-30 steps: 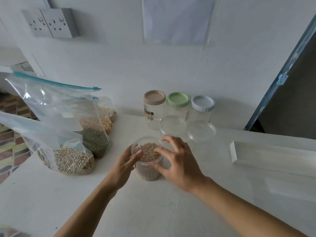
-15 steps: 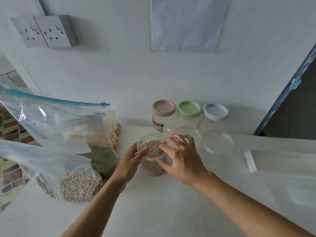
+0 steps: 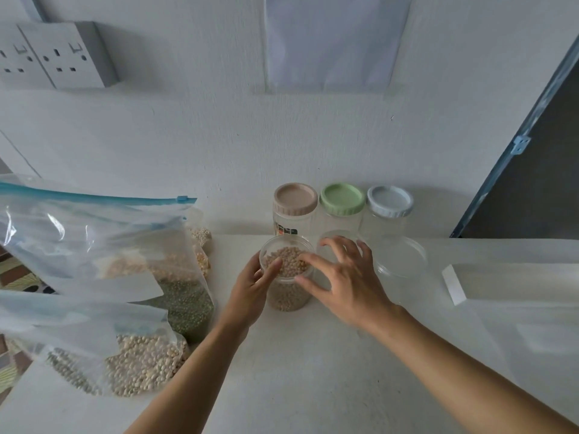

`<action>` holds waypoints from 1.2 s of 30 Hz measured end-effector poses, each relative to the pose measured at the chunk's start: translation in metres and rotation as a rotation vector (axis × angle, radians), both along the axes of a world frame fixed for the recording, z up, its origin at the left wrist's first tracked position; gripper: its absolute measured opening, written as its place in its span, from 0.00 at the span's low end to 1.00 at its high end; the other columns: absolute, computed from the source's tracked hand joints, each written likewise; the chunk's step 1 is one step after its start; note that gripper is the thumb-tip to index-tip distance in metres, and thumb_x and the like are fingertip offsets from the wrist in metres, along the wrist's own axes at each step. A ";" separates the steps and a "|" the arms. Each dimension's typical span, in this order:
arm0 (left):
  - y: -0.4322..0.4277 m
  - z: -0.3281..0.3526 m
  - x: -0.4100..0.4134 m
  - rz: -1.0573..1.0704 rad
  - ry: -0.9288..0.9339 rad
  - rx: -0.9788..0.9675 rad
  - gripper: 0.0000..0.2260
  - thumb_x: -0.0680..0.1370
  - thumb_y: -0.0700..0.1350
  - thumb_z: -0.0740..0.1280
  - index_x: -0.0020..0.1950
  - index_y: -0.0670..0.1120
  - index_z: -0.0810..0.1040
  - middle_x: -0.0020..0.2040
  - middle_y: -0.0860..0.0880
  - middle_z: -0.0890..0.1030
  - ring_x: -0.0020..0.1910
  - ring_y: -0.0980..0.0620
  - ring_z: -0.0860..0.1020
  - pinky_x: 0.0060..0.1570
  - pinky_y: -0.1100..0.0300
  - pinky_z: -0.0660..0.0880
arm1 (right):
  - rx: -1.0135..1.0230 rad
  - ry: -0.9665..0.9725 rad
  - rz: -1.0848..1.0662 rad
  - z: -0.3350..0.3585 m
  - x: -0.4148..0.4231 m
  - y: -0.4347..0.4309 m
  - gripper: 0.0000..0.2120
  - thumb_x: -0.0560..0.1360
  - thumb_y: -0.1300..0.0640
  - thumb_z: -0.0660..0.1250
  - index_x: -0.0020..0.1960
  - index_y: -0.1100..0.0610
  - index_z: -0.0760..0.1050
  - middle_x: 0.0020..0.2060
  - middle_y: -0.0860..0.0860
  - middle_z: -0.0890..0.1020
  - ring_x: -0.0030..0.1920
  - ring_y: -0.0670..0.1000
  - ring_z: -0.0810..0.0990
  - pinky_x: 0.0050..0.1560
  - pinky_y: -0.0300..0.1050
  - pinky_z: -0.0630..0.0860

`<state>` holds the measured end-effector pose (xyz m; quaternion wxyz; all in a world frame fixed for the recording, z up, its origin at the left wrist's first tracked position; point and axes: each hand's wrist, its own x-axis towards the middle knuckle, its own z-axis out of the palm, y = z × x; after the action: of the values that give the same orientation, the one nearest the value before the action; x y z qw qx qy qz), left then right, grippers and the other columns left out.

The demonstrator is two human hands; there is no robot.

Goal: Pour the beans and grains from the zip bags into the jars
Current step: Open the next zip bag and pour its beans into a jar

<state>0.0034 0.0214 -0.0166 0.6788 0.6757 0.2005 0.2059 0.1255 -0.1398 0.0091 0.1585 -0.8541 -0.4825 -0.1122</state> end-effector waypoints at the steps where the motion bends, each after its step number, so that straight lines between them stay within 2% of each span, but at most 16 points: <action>1: 0.000 -0.001 0.000 0.003 0.003 -0.002 0.17 0.82 0.49 0.63 0.69 0.44 0.76 0.59 0.47 0.84 0.59 0.50 0.82 0.51 0.59 0.80 | 0.004 0.000 -0.016 -0.001 0.000 -0.002 0.27 0.79 0.30 0.52 0.68 0.44 0.73 0.64 0.55 0.76 0.68 0.59 0.73 0.70 0.68 0.64; 4: -0.004 -0.004 -0.004 0.020 0.023 0.005 0.19 0.82 0.54 0.62 0.69 0.47 0.77 0.61 0.50 0.84 0.61 0.54 0.82 0.57 0.58 0.80 | 0.013 0.003 -0.051 -0.006 0.000 -0.009 0.28 0.81 0.33 0.51 0.70 0.49 0.71 0.64 0.56 0.77 0.67 0.59 0.75 0.70 0.67 0.67; 8: -0.023 -0.004 -0.017 0.148 0.080 0.001 0.22 0.77 0.59 0.65 0.67 0.49 0.75 0.57 0.53 0.83 0.57 0.59 0.81 0.49 0.66 0.79 | 0.109 -0.024 0.041 -0.009 0.002 -0.020 0.23 0.80 0.42 0.59 0.64 0.58 0.76 0.58 0.54 0.82 0.60 0.58 0.80 0.63 0.56 0.75; 11: -0.034 -0.011 -0.030 0.307 0.154 -0.009 0.21 0.77 0.59 0.68 0.64 0.48 0.71 0.55 0.48 0.81 0.55 0.53 0.81 0.50 0.59 0.79 | 0.175 -0.061 0.105 -0.007 0.000 -0.033 0.19 0.79 0.47 0.62 0.58 0.60 0.79 0.52 0.52 0.82 0.52 0.56 0.80 0.60 0.50 0.75; 13: -0.043 -0.017 -0.039 0.292 0.168 0.008 0.19 0.76 0.59 0.69 0.60 0.48 0.73 0.53 0.46 0.82 0.52 0.49 0.81 0.49 0.56 0.78 | 0.219 -0.029 0.190 -0.007 -0.004 -0.041 0.18 0.78 0.47 0.65 0.57 0.60 0.81 0.53 0.51 0.83 0.52 0.52 0.79 0.62 0.48 0.74; 15: -0.052 -0.024 -0.047 0.207 0.188 0.094 0.17 0.76 0.58 0.70 0.57 0.48 0.77 0.52 0.47 0.83 0.53 0.48 0.82 0.47 0.58 0.79 | 0.234 0.050 0.279 -0.007 -0.010 -0.049 0.18 0.79 0.46 0.67 0.58 0.58 0.83 0.55 0.49 0.83 0.55 0.49 0.79 0.65 0.46 0.73; 17: -0.060 -0.030 -0.055 0.091 0.203 0.177 0.15 0.78 0.53 0.73 0.61 0.50 0.77 0.56 0.51 0.82 0.57 0.50 0.81 0.50 0.59 0.79 | 0.242 0.132 0.338 -0.006 -0.016 -0.054 0.17 0.79 0.45 0.68 0.57 0.57 0.84 0.55 0.47 0.83 0.56 0.48 0.79 0.67 0.47 0.72; 19: -0.065 -0.032 -0.064 -0.075 0.222 0.238 0.26 0.73 0.48 0.73 0.71 0.53 0.72 0.66 0.55 0.78 0.65 0.56 0.76 0.59 0.59 0.78 | 0.265 0.226 0.376 -0.005 -0.022 -0.057 0.17 0.78 0.44 0.69 0.55 0.55 0.85 0.54 0.45 0.83 0.55 0.47 0.80 0.69 0.48 0.69; 21: -0.071 -0.032 -0.071 -0.223 0.242 0.358 0.37 0.72 0.48 0.75 0.77 0.57 0.63 0.73 0.62 0.70 0.71 0.63 0.69 0.67 0.64 0.72 | 0.288 0.321 0.416 -0.001 -0.030 -0.059 0.16 0.76 0.42 0.70 0.52 0.54 0.86 0.52 0.44 0.83 0.53 0.45 0.79 0.67 0.49 0.70; 23: -0.081 -0.030 -0.072 -0.287 0.215 0.411 0.43 0.73 0.50 0.79 0.80 0.60 0.56 0.74 0.69 0.65 0.72 0.67 0.66 0.67 0.70 0.68 | 0.282 0.367 0.445 0.002 -0.038 -0.061 0.15 0.73 0.41 0.73 0.48 0.53 0.85 0.51 0.43 0.80 0.54 0.44 0.75 0.61 0.50 0.73; 24: -0.086 -0.030 -0.071 -0.290 0.190 0.394 0.45 0.72 0.50 0.80 0.80 0.59 0.56 0.74 0.69 0.65 0.72 0.67 0.66 0.67 0.70 0.68 | 0.257 0.372 0.441 0.004 -0.043 -0.062 0.16 0.72 0.39 0.74 0.47 0.52 0.83 0.53 0.44 0.78 0.57 0.45 0.72 0.61 0.50 0.72; 27: -0.094 -0.035 -0.067 -0.246 0.120 0.349 0.47 0.68 0.46 0.83 0.80 0.55 0.58 0.73 0.64 0.70 0.73 0.60 0.69 0.67 0.64 0.72 | 0.115 0.373 0.342 0.004 -0.058 -0.061 0.23 0.69 0.33 0.73 0.52 0.48 0.75 0.63 0.46 0.71 0.65 0.48 0.68 0.64 0.49 0.70; 29: -0.095 -0.035 -0.063 -0.212 0.092 0.346 0.47 0.66 0.50 0.84 0.79 0.52 0.62 0.71 0.54 0.74 0.72 0.50 0.72 0.68 0.49 0.75 | 0.097 0.363 0.272 0.002 -0.065 -0.059 0.28 0.67 0.34 0.74 0.57 0.49 0.72 0.61 0.47 0.72 0.61 0.49 0.71 0.62 0.46 0.71; 31: -0.096 -0.037 -0.061 -0.210 0.066 0.383 0.43 0.65 0.50 0.85 0.75 0.47 0.67 0.66 0.47 0.78 0.66 0.42 0.77 0.62 0.39 0.76 | 0.125 0.387 0.260 0.004 -0.067 -0.058 0.31 0.64 0.38 0.78 0.60 0.50 0.73 0.58 0.45 0.74 0.57 0.48 0.72 0.59 0.44 0.71; 33: -0.097 -0.039 -0.061 -0.200 0.070 0.422 0.39 0.65 0.52 0.84 0.71 0.46 0.70 0.62 0.46 0.79 0.61 0.41 0.79 0.57 0.39 0.78 | 0.146 0.446 0.289 0.006 -0.066 -0.058 0.32 0.61 0.42 0.80 0.61 0.49 0.75 0.57 0.42 0.76 0.57 0.45 0.73 0.57 0.42 0.72; 36: -0.094 -0.044 -0.064 -0.176 0.099 0.456 0.40 0.64 0.63 0.83 0.69 0.47 0.72 0.61 0.49 0.80 0.59 0.45 0.80 0.54 0.44 0.80 | 0.153 0.468 0.338 0.007 -0.064 -0.060 0.31 0.59 0.43 0.80 0.59 0.47 0.76 0.56 0.39 0.75 0.58 0.42 0.74 0.57 0.42 0.75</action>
<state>-0.0603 -0.0728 -0.0609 0.5135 0.8355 0.1223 0.1525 0.0612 -0.1999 0.0160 0.3456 -0.7499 -0.5584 0.0796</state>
